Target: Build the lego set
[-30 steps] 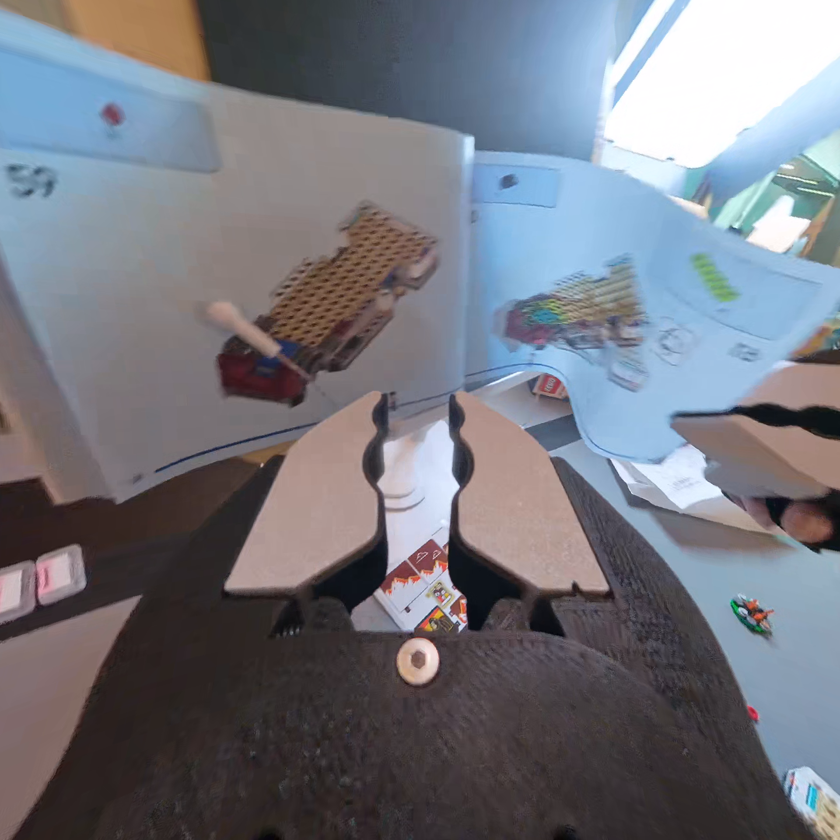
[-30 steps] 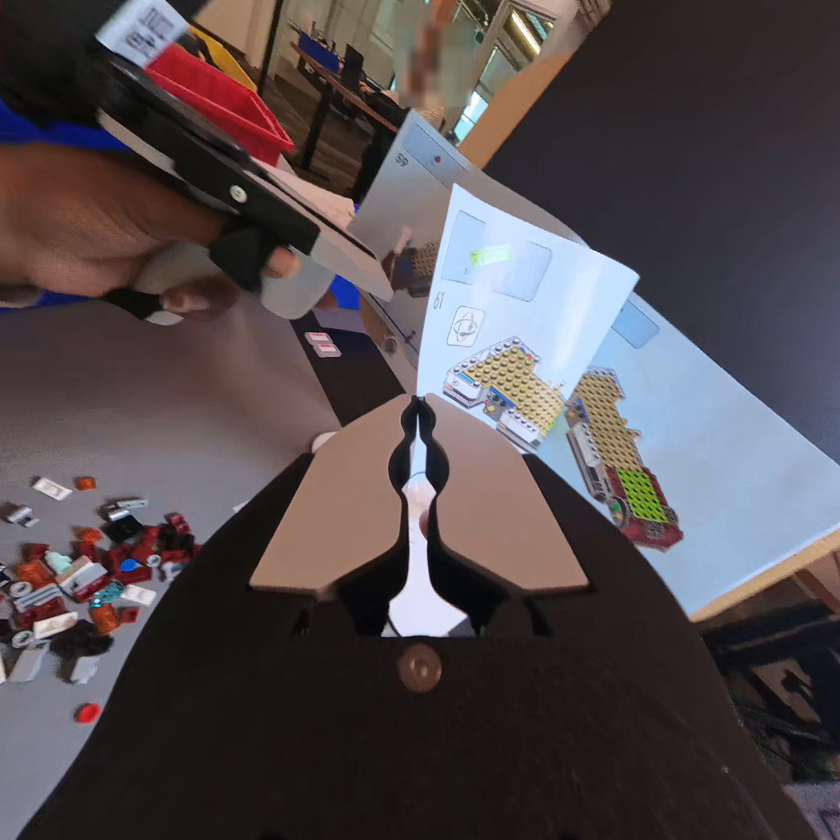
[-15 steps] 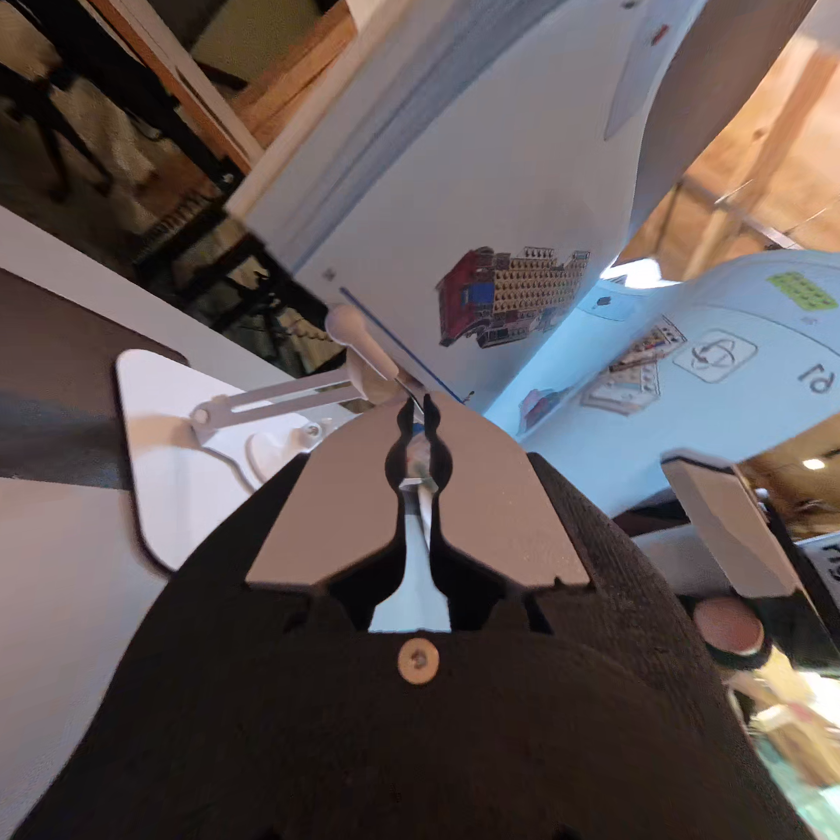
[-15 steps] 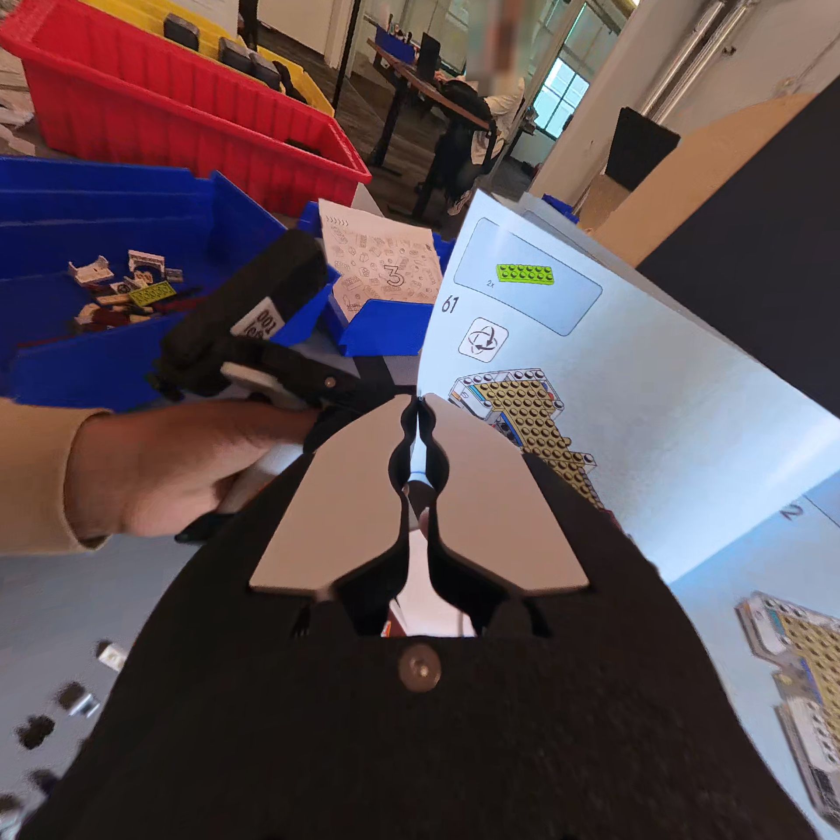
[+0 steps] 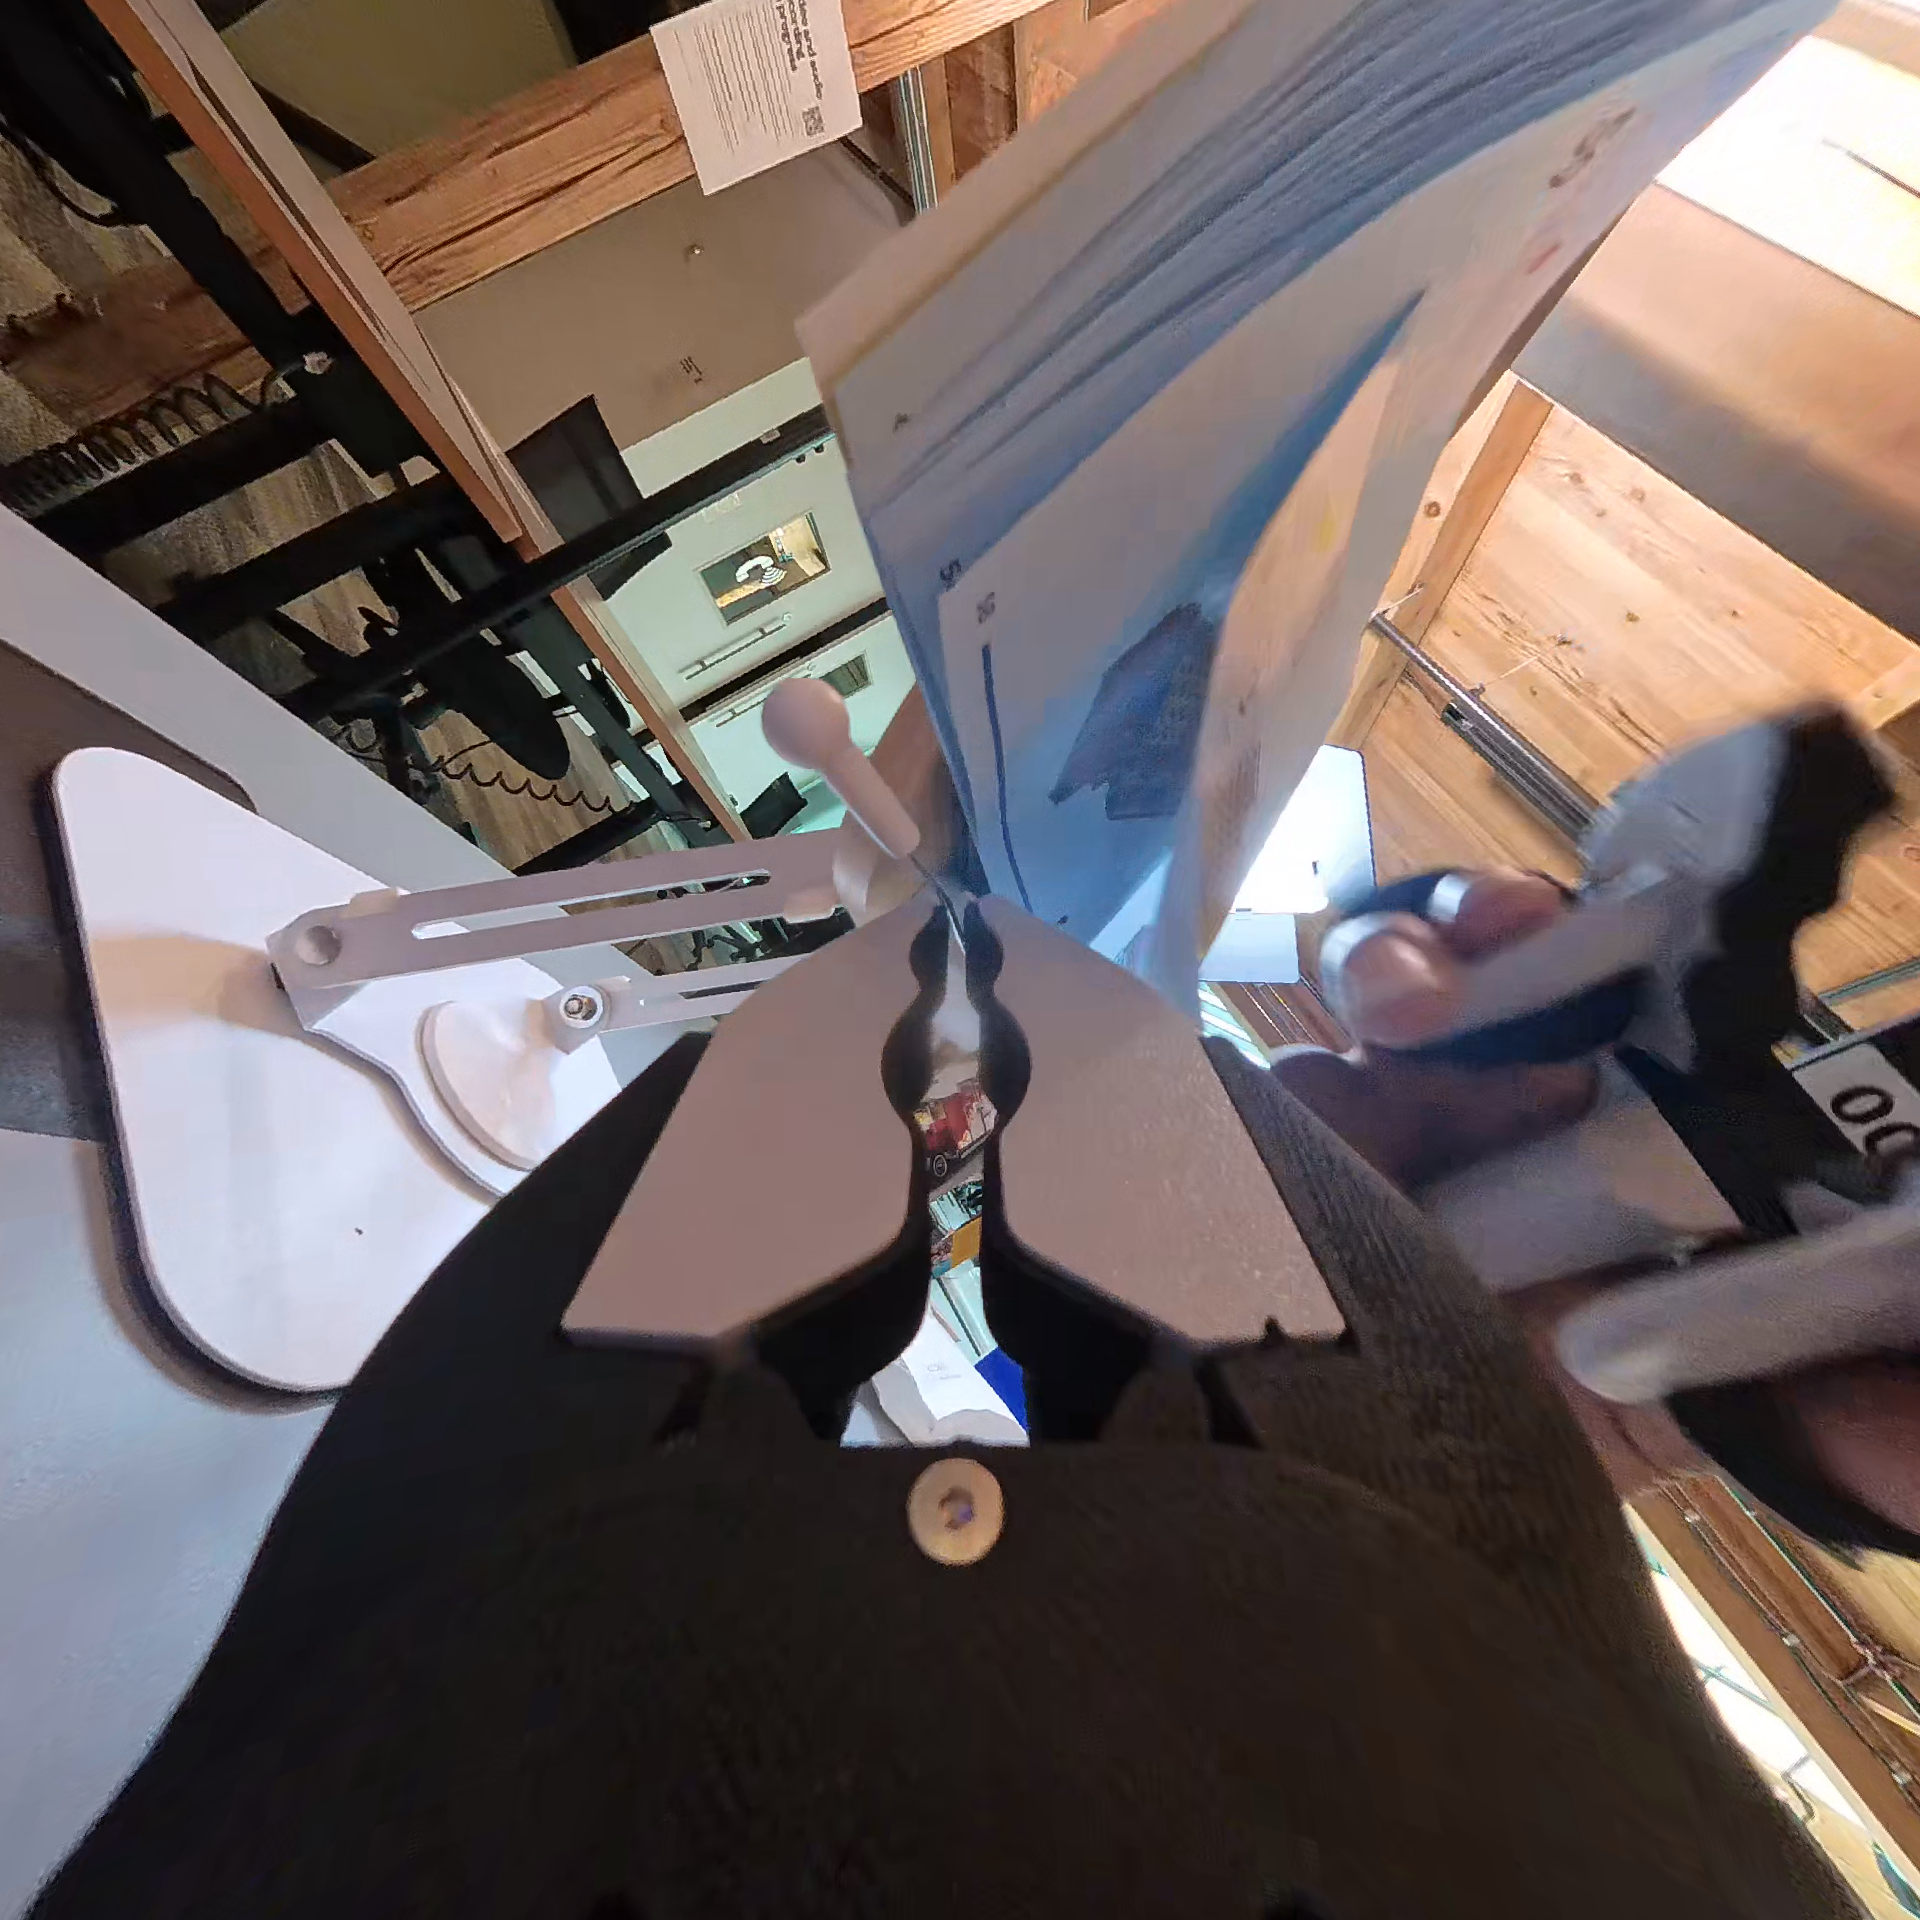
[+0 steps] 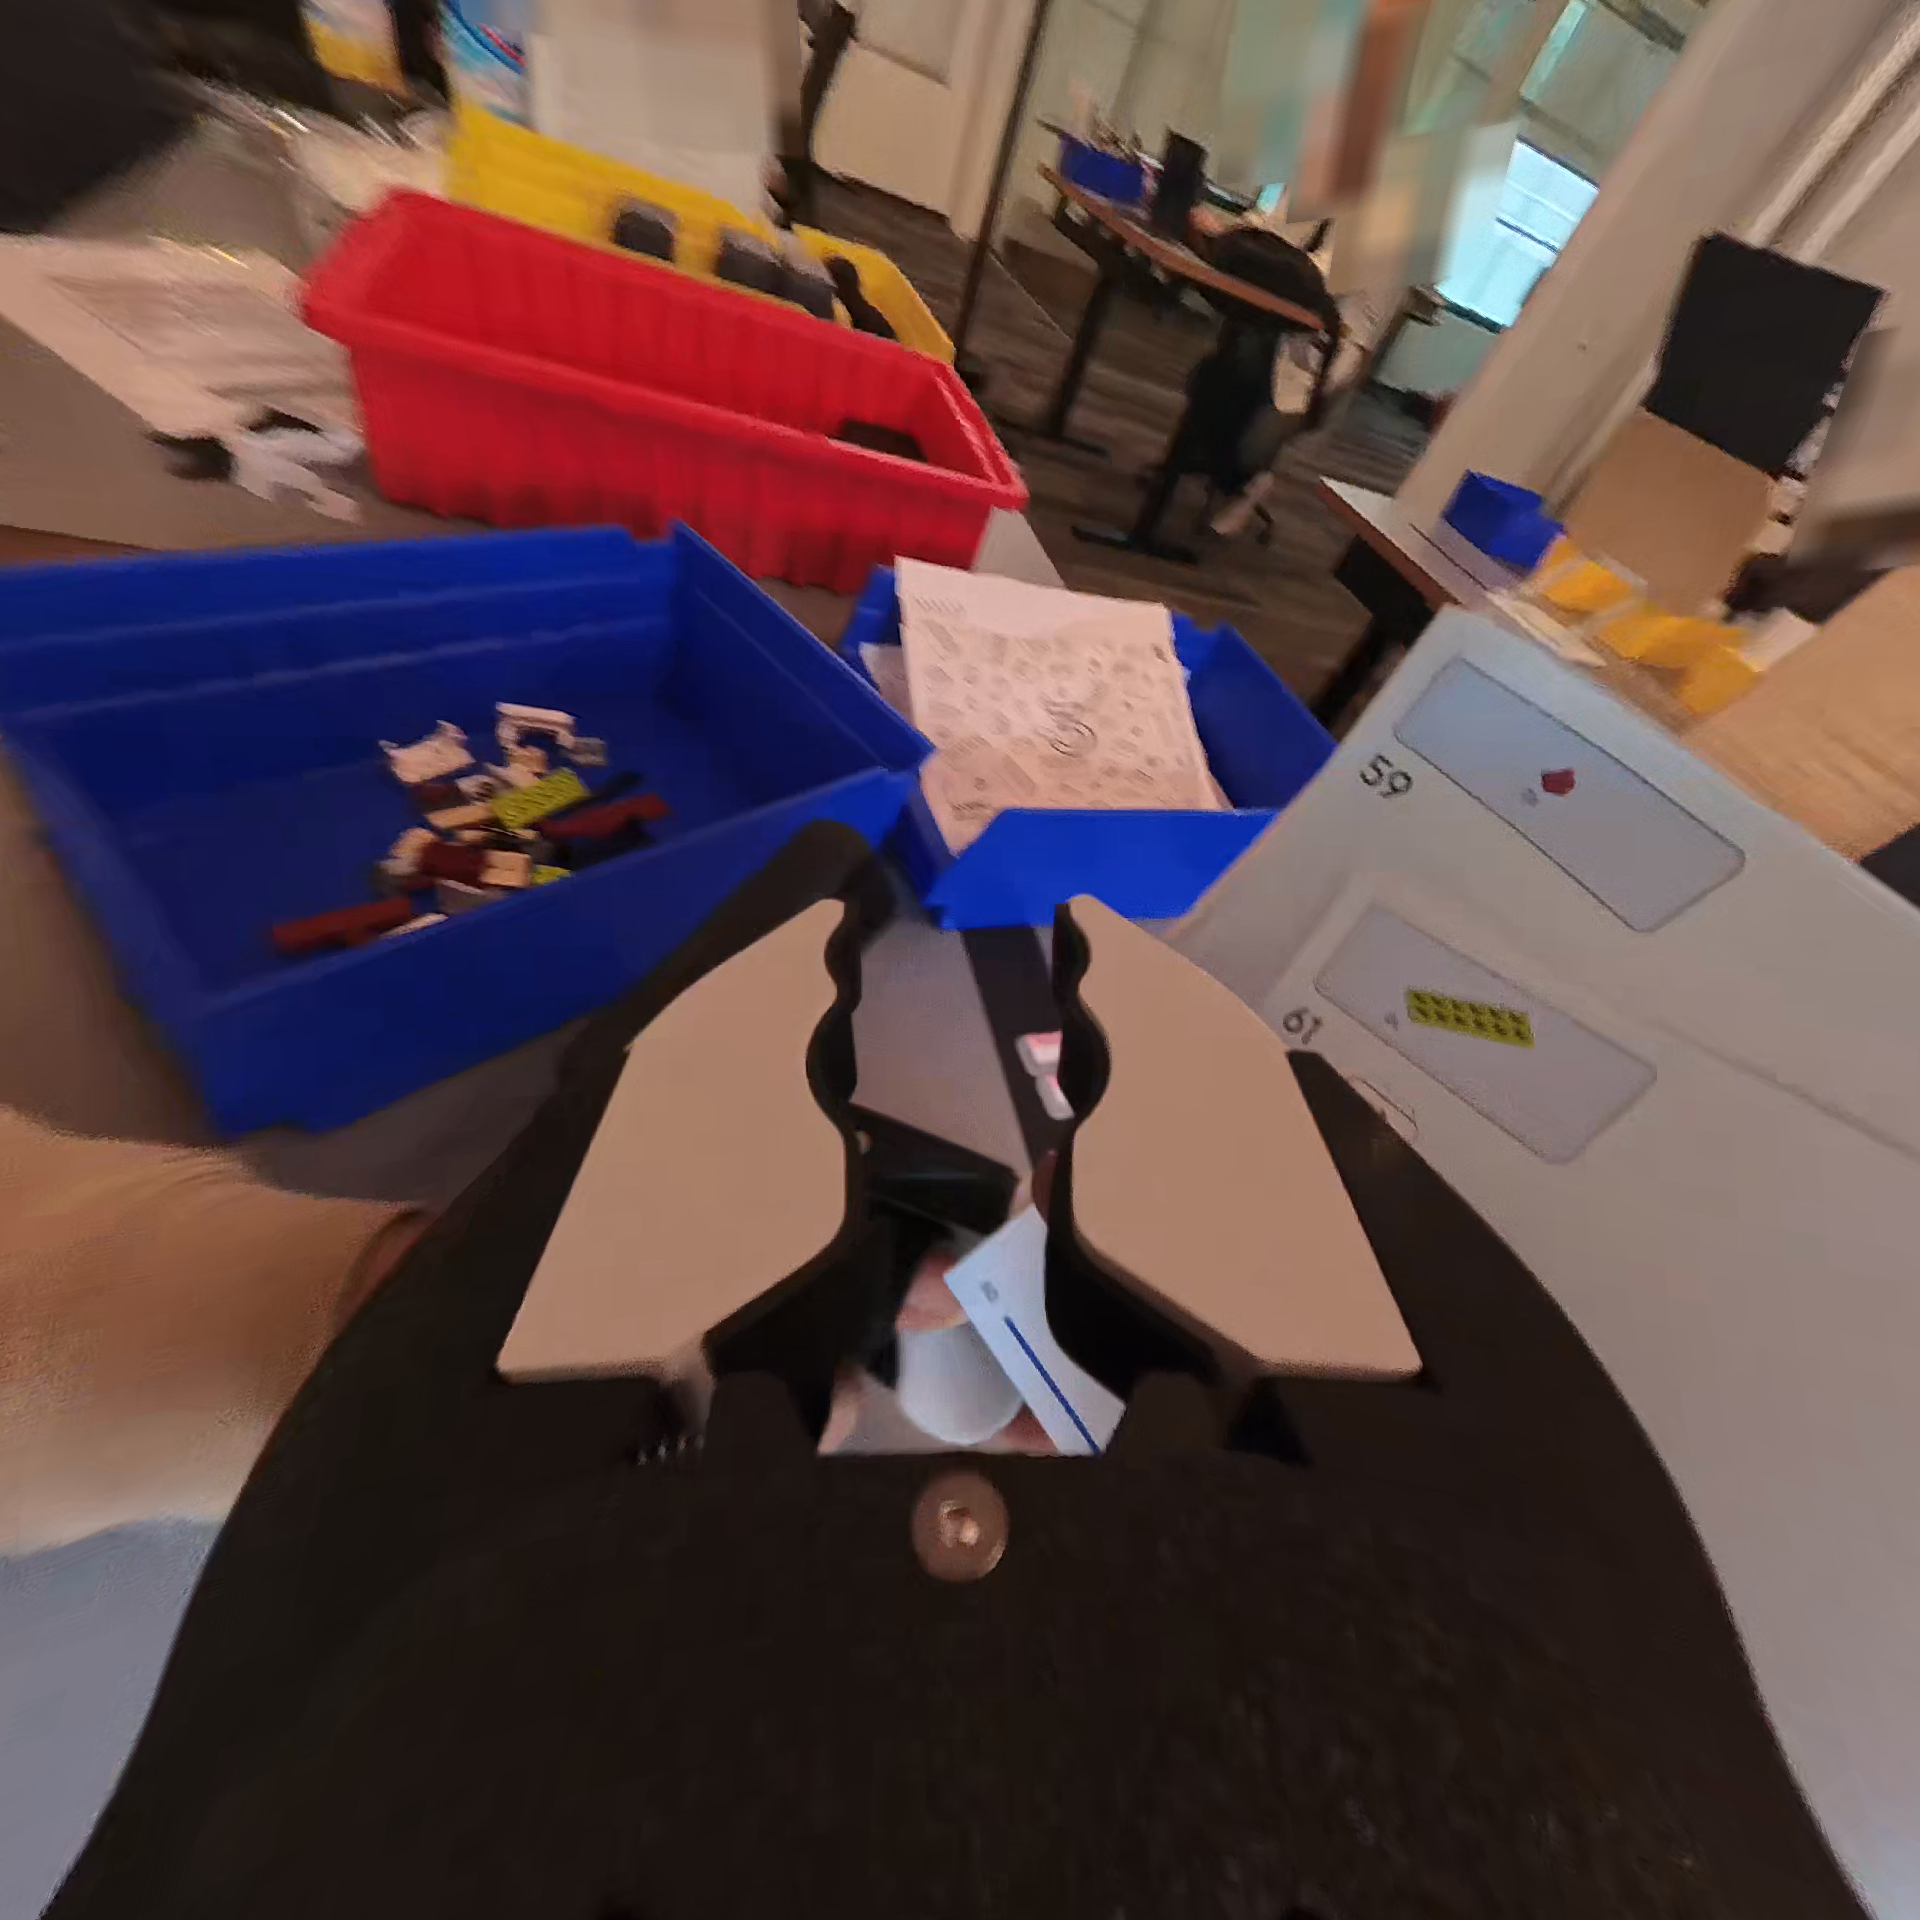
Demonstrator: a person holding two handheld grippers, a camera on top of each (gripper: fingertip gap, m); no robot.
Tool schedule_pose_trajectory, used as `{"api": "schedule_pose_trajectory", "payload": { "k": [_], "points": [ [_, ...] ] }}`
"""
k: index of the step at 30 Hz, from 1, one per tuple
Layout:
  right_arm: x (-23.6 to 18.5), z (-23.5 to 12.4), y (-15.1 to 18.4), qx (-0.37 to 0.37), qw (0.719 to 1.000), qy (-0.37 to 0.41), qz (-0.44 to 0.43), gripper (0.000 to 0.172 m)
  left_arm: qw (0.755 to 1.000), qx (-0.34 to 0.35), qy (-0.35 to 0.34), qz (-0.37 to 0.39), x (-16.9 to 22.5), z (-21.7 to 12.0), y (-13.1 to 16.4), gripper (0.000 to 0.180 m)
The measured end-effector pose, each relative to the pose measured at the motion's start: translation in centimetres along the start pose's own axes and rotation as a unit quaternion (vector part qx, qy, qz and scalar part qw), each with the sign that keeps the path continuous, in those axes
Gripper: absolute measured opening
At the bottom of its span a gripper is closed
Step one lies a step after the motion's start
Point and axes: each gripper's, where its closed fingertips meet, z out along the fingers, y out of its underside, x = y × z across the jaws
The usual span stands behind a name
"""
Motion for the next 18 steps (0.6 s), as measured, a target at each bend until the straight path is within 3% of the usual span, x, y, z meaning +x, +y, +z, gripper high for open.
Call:
{"api": "schedule_pose_trajectory", "payload": {
  "k": [1, 3, 6, 8, 10, 13, 15, 18],
  "points": [
    [-0.8, -1.3, -1.0, 0.027, 0.999, -0.026, 0.001, 0.035, 1.000, 0.001, -0.001, 0.001, -0.1, 0.0, 0.0, 0.003],
    [0.0, -4.9, -2.9, 0.091, 0.996, -0.002, -0.001, 0.028, 1.000, 0.001, 0.000, 0.000, -0.1, 0.0, -0.1, 0.003],
    [5.3, -11.6, -3.8, 0.152, 0.978, 0.140, -0.008, 0.003, 1.000, 0.003, -0.001, 0.001, -0.2, 0.0, -0.1, 0.003],
    [10.7, -15.9, -1.3, 0.121, 0.956, 0.266, -0.010, 0.000, 1.000, 0.004, -0.001, 0.000, -0.2, 0.0, -0.1, 0.003],
    [14.9, -18.1, 3.1, 0.042, 0.945, 0.325, 0.000, 0.000, 1.000, 0.006, -0.002, 0.001, -0.3, 0.0, -0.1, 0.003],
    [15.9, -16.8, 9.2, -0.073, 0.960, 0.269, 0.006, 0.000, 1.000, 0.005, 0.000, 0.001, -0.4, -0.1, -0.1, 0.003],
    [13.7, -14.7, 10.3, -0.099, 0.972, 0.208, -0.051, 0.000, 1.000, 0.003, 0.004, 0.002, -0.4, -0.1, -0.1, 0.003],
    [11.3, -12.1, 9.6, -0.103, 0.971, 0.183, -0.112, 0.000, 1.000, -0.001, 0.027, 0.003, -0.2, -0.1, -0.1, 0.002]
  ]
}}
